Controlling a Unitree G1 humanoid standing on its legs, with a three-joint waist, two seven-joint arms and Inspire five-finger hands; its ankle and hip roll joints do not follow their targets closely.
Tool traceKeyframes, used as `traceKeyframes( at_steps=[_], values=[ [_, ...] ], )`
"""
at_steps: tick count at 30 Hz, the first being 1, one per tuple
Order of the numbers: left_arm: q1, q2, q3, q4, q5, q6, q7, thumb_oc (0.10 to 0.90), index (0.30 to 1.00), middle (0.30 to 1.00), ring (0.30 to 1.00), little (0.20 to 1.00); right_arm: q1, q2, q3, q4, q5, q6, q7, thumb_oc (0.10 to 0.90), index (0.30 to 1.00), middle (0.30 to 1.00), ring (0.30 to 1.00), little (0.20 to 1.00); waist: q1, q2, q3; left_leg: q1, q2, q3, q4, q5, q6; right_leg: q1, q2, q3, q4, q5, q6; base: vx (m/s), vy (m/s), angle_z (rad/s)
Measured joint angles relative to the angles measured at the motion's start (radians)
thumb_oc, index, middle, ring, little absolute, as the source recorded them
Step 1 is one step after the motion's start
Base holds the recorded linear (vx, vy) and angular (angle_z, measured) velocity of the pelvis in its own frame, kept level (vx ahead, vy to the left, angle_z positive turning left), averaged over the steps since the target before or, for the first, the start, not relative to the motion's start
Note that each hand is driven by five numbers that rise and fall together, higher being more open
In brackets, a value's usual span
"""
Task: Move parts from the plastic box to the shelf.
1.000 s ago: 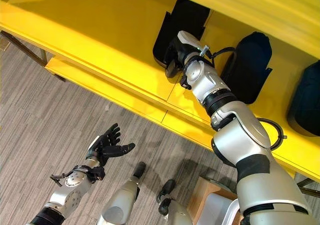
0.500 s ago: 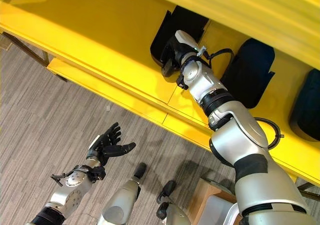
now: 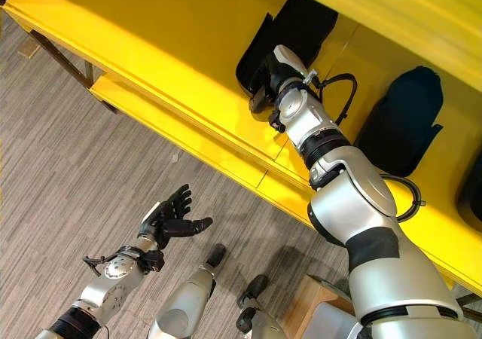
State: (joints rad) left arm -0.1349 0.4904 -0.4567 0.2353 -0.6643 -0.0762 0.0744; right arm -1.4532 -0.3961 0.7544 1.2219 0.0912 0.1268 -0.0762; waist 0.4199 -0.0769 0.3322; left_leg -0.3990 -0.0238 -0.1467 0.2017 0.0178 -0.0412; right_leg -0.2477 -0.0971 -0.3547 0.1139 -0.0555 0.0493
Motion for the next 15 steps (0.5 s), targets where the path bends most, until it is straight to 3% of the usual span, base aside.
traceKeyframes(
  at_steps=[7,14,15],
  values=[
    [-0.003,0.005,-0.013,0.0,0.0,0.0,-0.001,0.9,1.0,1.0,1.0,1.0,-0.002,0.004,-0.02,0.008,0.016,0.0,0.0,0.4,0.3,0.3,0.3,0.3,0.013,0.0,0.0,-0.003,0.0,0.005,-0.016,0.001,0.004,-0.063,-0.026,-0.003,0.126,-0.062,0.001,0.0,-0.002,0.05],
    [-0.002,0.005,-0.017,0.0,0.0,0.0,0.0,0.9,1.0,1.0,1.0,1.0,-0.002,0.016,-0.019,0.007,0.032,-0.001,0.001,0.4,0.3,0.3,0.3,0.3,0.024,0.0,0.0,-0.004,0.003,0.003,-0.016,0.002,0.005,-0.083,-0.028,0.0,0.156,-0.077,-0.019,0.0,0.0,0.0],
    [-0.002,0.004,-0.018,0.0,0.0,0.0,-0.001,0.9,1.0,1.0,1.0,1.0,-0.002,0.019,-0.019,0.007,0.032,-0.001,0.001,0.418,0.325,0.325,0.325,0.325,0.024,0.0,0.0,-0.004,0.003,0.004,-0.016,0.002,0.005,-0.083,-0.028,0.001,0.16,-0.077,-0.019,0.0,0.0,0.0]
  ],
)
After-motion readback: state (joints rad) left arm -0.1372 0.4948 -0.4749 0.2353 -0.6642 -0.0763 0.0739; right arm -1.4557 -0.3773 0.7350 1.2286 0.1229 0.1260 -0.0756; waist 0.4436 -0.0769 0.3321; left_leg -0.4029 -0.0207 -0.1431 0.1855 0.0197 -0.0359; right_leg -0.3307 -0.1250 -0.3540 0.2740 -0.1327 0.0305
